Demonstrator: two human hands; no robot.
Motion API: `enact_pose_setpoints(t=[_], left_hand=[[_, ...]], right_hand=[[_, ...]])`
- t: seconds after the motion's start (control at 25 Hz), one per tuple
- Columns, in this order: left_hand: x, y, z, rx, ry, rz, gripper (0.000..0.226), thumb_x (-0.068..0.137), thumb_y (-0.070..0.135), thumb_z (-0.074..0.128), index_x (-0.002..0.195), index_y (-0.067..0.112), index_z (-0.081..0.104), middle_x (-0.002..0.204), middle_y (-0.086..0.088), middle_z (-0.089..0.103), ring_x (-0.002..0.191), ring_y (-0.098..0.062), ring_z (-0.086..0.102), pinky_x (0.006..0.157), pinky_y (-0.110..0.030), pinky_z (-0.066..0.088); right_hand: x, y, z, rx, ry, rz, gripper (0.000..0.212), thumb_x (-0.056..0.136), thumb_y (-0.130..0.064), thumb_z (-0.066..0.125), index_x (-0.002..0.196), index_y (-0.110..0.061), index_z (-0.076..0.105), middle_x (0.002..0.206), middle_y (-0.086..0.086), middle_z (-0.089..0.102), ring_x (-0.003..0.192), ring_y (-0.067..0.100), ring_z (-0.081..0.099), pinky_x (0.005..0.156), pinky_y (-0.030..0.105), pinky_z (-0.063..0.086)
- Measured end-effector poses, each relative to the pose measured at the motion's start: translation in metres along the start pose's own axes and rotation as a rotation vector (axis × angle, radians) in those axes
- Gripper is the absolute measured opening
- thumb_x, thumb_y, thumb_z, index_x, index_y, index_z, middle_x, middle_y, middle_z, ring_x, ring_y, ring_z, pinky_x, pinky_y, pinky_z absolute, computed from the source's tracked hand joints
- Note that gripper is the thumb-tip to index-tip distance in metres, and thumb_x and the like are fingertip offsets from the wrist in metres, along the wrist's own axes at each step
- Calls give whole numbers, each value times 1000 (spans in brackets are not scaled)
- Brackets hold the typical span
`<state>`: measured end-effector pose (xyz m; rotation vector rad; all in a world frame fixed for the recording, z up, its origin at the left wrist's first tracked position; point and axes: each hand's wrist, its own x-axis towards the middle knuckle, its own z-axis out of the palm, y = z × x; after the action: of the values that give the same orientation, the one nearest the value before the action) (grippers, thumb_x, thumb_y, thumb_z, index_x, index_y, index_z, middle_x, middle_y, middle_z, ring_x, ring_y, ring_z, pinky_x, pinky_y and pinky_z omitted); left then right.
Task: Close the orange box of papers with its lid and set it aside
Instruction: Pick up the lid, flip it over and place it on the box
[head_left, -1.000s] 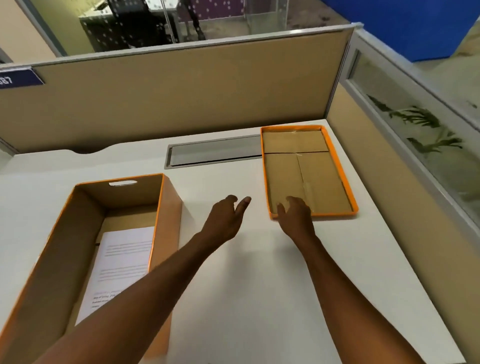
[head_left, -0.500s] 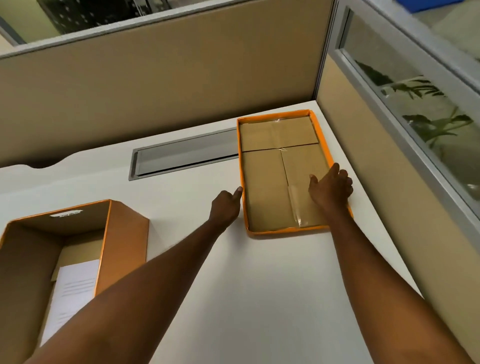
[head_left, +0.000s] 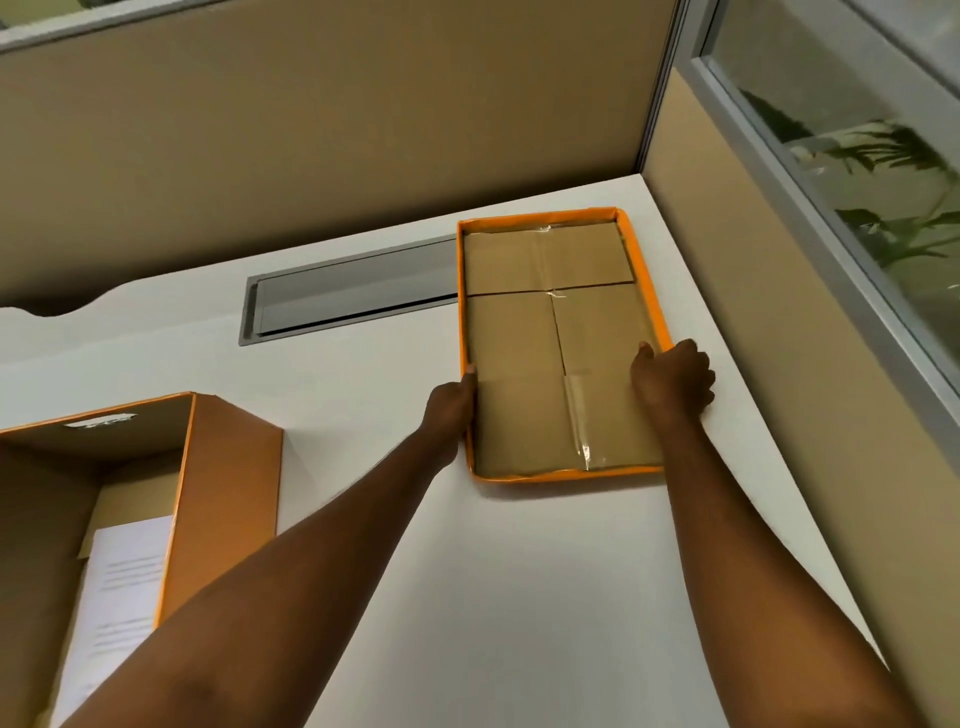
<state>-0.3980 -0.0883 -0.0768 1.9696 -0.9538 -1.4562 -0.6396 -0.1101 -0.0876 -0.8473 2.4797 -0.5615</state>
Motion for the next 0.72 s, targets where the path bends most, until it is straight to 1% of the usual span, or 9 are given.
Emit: enact_pose_setpoints(t=[0.08, 0.16, 0.24, 0.36, 0.44, 0.52, 0.6, 0.68, 0.72], left_hand=[[-6, -4, -5, 17, 37, 0, 52, 95, 51, 36, 97, 4, 58, 88, -8, 57, 82, -23, 53, 71, -33, 42], [-19, -6, -13, 26, 58, -12, 58, 93, 55, 38, 106, 2, 56, 94, -9, 57, 86, -24, 54, 71, -33, 42], [-35, -7, -25, 19, 82, -19, 59, 91, 57, 40, 105, 1, 54, 91, -8, 55, 83, -22, 54, 70, -34, 41], [-66, -7, -47, -29, 108, 23, 46, 95, 51, 38, 93, 7, 52, 82, -3, 54, 72, -16, 52, 66, -32, 42], [-89, -8, -64, -37, 143, 51, 42, 96, 48, 37, 89, 10, 51, 78, -1, 54, 70, -14, 51, 56, -28, 40], [-115, -11, -85, -16, 161, 91, 41, 97, 47, 37, 92, 10, 52, 77, -1, 55, 69, -14, 52, 53, -26, 38], [-143, -12, -113, 28, 179, 108, 41, 97, 48, 37, 95, 10, 53, 77, 0, 56, 69, -13, 53, 51, -25, 37], [-166, -14, -144, 68, 201, 131, 44, 96, 49, 38, 100, 10, 55, 80, -2, 57, 69, -14, 54, 52, -26, 38], [-177, -14, -158, 60, 212, 129, 46, 95, 50, 39, 102, 8, 57, 82, -4, 59, 71, -16, 56, 55, -27, 41]], right_hand=[[-9, -3, -3, 5, -85, 64, 47, 92, -36, 48, 124, -2, 49, 132, 20, 51, 123, 39, 45, 101, 50, 35], [-24, -4, -7, 10, -159, 89, 45, 94, -34, 45, 125, -2, 51, 133, 20, 50, 123, 39, 45, 102, 49, 35], [-42, -4, -14, 3, -197, 88, 45, 94, -33, 45, 125, -1, 51, 133, 20, 50, 124, 38, 45, 104, 48, 36], [-72, -1, -26, 68, -283, 50, 43, 94, -30, 47, 122, 2, 52, 129, 22, 53, 119, 40, 50, 104, 50, 39], [-96, 2, -35, 141, -344, -13, 36, 94, -29, 47, 110, 3, 54, 125, 24, 57, 111, 40, 55, 98, 44, 44], [-127, 12, -49, 214, -414, -92, 29, 94, -29, 46, 102, -2, 55, 119, 23, 61, 99, 34, 59, 84, 35, 47], [-158, 25, -67, 371, -516, -108, 34, 94, -31, 48, 110, -3, 61, 109, 16, 67, 94, 30, 63, 82, 35, 52], [-181, 37, -85, 684, -754, 8, 37, 92, -36, 54, 112, -7, 66, 98, 11, 73, 89, 28, 70, 74, 40, 58], [-191, 43, -95, 847, -914, 58, 41, 90, -40, 56, 113, -8, 67, 100, 11, 74, 91, 29, 71, 73, 42, 58]])
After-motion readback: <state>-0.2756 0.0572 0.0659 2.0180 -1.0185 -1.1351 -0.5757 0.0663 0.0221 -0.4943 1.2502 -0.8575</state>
